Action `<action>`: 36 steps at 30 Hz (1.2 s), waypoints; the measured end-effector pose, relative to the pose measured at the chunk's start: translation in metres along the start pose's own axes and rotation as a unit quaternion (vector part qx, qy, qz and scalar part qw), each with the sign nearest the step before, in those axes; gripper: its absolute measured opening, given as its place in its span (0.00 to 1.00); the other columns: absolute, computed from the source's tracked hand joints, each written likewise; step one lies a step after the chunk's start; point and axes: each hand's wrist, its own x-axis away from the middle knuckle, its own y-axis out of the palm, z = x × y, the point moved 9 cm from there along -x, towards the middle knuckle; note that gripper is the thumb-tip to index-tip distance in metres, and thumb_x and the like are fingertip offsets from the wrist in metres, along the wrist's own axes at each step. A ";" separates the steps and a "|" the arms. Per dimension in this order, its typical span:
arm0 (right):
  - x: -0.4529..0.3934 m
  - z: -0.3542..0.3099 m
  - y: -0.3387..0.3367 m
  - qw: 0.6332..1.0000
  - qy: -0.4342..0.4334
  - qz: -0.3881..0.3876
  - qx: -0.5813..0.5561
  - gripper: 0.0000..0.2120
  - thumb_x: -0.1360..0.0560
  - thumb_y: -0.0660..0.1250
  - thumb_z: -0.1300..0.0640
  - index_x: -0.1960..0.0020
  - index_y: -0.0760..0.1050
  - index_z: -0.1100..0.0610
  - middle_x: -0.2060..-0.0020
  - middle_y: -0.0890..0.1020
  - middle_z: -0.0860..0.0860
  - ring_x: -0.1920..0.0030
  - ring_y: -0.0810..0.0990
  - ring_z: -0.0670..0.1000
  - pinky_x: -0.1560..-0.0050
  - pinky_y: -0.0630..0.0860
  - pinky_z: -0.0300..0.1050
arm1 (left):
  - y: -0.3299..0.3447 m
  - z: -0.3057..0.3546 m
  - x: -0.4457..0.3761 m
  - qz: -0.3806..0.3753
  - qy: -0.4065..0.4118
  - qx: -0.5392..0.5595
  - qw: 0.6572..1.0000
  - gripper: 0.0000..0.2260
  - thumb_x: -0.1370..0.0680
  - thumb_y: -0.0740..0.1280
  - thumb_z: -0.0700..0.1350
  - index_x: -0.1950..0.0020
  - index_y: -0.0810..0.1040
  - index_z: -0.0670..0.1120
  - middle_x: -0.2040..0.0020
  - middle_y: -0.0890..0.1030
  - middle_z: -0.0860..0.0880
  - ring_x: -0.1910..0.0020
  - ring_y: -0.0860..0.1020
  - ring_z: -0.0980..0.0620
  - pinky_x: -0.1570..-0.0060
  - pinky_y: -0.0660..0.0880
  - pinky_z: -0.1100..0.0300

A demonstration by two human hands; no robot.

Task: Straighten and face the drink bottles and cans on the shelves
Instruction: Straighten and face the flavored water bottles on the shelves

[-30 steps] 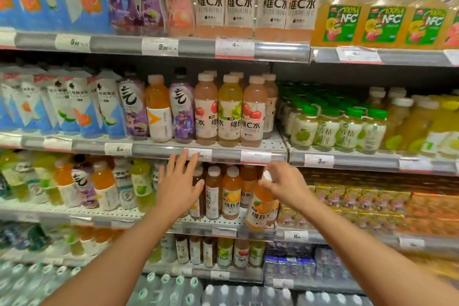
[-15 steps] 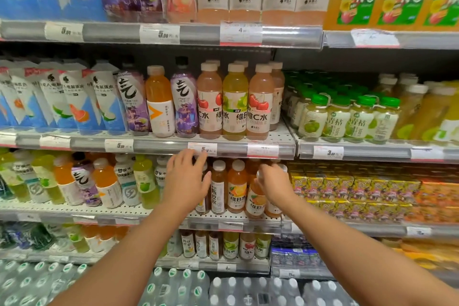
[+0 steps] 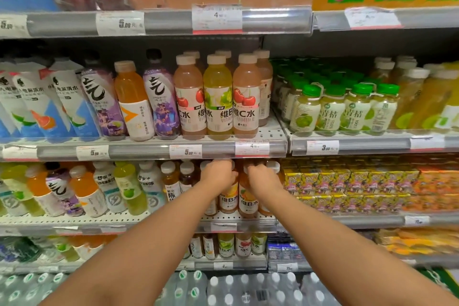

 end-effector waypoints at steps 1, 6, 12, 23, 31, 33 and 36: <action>-0.001 0.000 0.000 1.000 -0.001 -0.004 0.006 0.14 0.24 0.69 0.58 0.39 0.74 0.56 0.46 0.81 0.57 0.47 0.82 0.60 0.59 0.72 0.50 | 0.003 0.000 -0.004 -0.013 -0.010 -0.002 1.000 0.09 0.18 0.63 0.51 0.42 0.78 0.49 0.42 0.79 0.45 0.42 0.78 0.42 0.53 0.71 0.53; -0.002 0.002 0.000 1.000 -0.009 -0.001 0.018 0.14 0.25 0.69 0.60 0.40 0.75 0.57 0.48 0.82 0.57 0.48 0.82 0.60 0.60 0.72 0.49 | 0.005 0.001 -0.009 -0.007 -0.037 -0.016 0.999 0.09 0.19 0.64 0.42 0.40 0.79 0.48 0.40 0.79 0.43 0.40 0.77 0.40 0.50 0.73 0.51; 0.001 0.002 -0.003 0.999 -0.015 0.014 0.025 0.12 0.25 0.70 0.58 0.42 0.75 0.55 0.50 0.83 0.56 0.50 0.83 0.60 0.61 0.71 0.49 | 0.003 0.000 -0.009 0.028 0.008 -0.005 1.000 0.08 0.19 0.64 0.43 0.46 0.82 0.44 0.45 0.81 0.44 0.43 0.79 0.43 0.50 0.72 0.55; 0.007 0.013 -0.001 0.999 -0.045 0.005 -0.022 0.19 0.23 0.69 0.51 0.34 0.72 0.55 0.42 0.79 0.55 0.44 0.81 0.58 0.49 0.78 0.51 | 0.008 -0.005 0.020 0.107 -0.007 0.045 0.993 0.16 0.19 0.67 0.50 0.34 0.75 0.47 0.38 0.78 0.45 0.41 0.79 0.43 0.43 0.75 0.52; 0.067 0.012 -0.093 0.966 -0.206 0.134 -0.081 0.11 0.22 0.65 0.49 0.41 0.80 0.44 0.52 0.84 0.41 0.55 0.84 0.45 0.55 0.80 0.41 | -0.058 -0.043 0.106 0.353 0.072 0.002 0.933 0.18 0.25 0.72 0.45 0.34 0.78 0.49 0.35 0.77 0.50 0.36 0.74 0.47 0.38 0.77 0.47; 0.074 -0.007 -0.151 0.936 -0.224 0.219 -0.159 0.09 0.23 0.68 0.52 0.44 0.82 0.47 0.56 0.85 0.41 0.60 0.82 0.42 0.56 0.80 0.42 | -0.064 -0.055 0.105 0.324 0.027 -0.031 0.945 0.26 0.23 0.69 0.49 0.26 0.71 0.49 0.25 0.69 0.45 0.26 0.66 0.42 0.30 0.70 0.41; 0.064 -0.042 -0.232 0.901 -0.216 0.318 -0.199 0.14 0.22 0.68 0.54 0.36 0.78 0.50 0.43 0.83 0.45 0.59 0.79 0.40 0.52 0.81 0.43 | -0.062 -0.067 0.092 0.260 -0.014 -0.059 0.964 0.33 0.19 0.61 0.57 0.17 0.52 0.53 0.16 0.49 0.46 0.18 0.49 0.41 0.21 0.57 0.42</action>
